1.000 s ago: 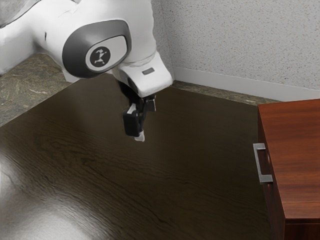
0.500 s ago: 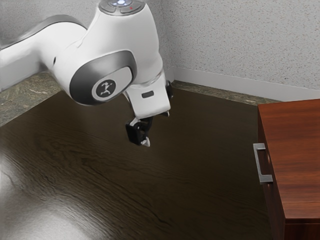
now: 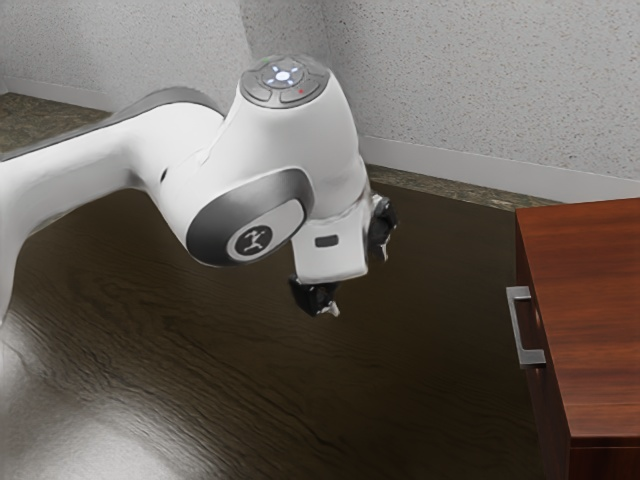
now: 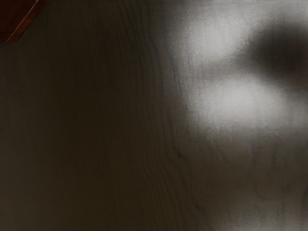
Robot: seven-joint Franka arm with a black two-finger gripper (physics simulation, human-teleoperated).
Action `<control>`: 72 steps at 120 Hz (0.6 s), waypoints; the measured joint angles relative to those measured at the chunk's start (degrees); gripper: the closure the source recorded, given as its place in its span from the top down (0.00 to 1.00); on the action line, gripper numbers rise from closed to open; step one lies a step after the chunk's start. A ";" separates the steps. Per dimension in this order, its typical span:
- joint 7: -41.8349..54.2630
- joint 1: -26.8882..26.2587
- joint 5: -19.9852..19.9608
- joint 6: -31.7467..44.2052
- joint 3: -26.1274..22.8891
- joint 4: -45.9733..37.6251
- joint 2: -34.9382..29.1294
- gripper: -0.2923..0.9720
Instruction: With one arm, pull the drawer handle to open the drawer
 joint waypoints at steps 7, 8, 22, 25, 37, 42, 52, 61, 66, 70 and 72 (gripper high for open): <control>1.60 -0.15 -0.58 1.38 0.00 -0.06 -0.21 0.77; 1.82 -0.22 -0.64 1.55 0.00 -0.06 -0.26 0.77; 5.07 -3.02 -1.19 4.47 0.07 -1.18 -1.02 0.77; 5.74 -3.93 -1.26 5.35 0.08 -2.24 -1.54 0.77; 8.14 -6.93 -1.43 9.53 0.84 -7.36 -4.22 0.77; 9.03 -10.53 -1.44 11.45 4.69 -8.70 -4.89 0.77; 10.64 -24.39 -1.19 15.34 19.23 -9.90 -5.19 0.77; 11.92 -30.11 -0.91 18.05 24.22 -10.09 -4.79 0.77; 12.56 -31.88 -0.79 19.40 25.09 -10.15 -4.46 0.77; 13.05 -32.71 -0.73 20.40 25.46 -10.15 -4.06 0.77; 13.28 -32.95 -0.70 20.89 25.56 -10.15 -3.85 0.77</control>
